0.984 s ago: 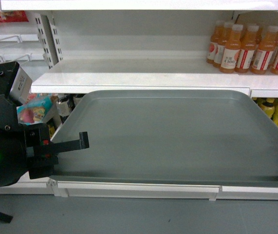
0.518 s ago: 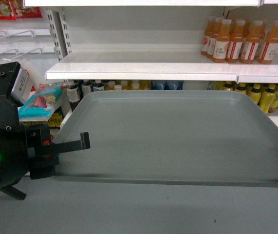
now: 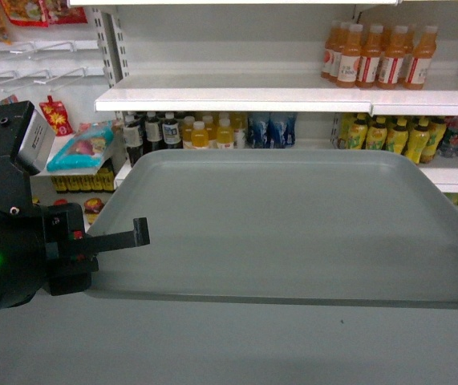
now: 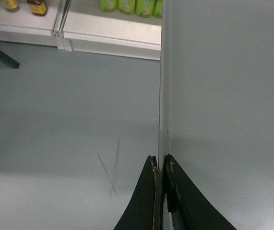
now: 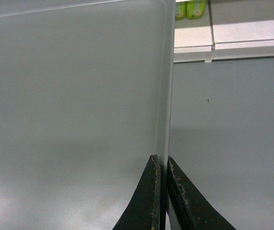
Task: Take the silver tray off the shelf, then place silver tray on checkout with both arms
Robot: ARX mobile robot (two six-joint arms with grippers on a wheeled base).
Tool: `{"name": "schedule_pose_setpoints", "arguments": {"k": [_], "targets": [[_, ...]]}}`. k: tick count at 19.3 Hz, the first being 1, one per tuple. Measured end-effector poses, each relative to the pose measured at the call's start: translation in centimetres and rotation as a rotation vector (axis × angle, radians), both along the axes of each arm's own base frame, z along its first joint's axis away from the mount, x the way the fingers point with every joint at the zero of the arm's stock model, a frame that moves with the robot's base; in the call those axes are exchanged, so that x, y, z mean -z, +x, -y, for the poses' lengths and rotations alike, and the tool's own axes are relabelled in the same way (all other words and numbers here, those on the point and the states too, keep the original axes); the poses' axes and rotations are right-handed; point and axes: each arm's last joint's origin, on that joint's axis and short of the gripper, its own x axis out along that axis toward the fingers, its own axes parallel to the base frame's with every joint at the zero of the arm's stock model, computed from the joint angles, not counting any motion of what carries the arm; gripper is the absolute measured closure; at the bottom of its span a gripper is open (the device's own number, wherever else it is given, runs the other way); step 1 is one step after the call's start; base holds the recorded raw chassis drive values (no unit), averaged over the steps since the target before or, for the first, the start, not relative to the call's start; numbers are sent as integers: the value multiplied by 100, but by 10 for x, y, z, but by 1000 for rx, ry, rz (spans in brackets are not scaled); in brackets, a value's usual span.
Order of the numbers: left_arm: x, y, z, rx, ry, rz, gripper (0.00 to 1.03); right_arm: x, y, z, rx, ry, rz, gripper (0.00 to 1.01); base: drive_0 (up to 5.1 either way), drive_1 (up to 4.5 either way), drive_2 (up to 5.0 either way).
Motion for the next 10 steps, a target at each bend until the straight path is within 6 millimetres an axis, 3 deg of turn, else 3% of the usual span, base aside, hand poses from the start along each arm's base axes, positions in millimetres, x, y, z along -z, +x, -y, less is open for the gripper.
{"name": "schedule_pose_setpoints", "arguments": {"k": [10], "targets": [[0, 0, 0, 1, -3, 3, 100, -1, 0, 0, 0, 3, 7, 99, 6, -404, 417]]}}
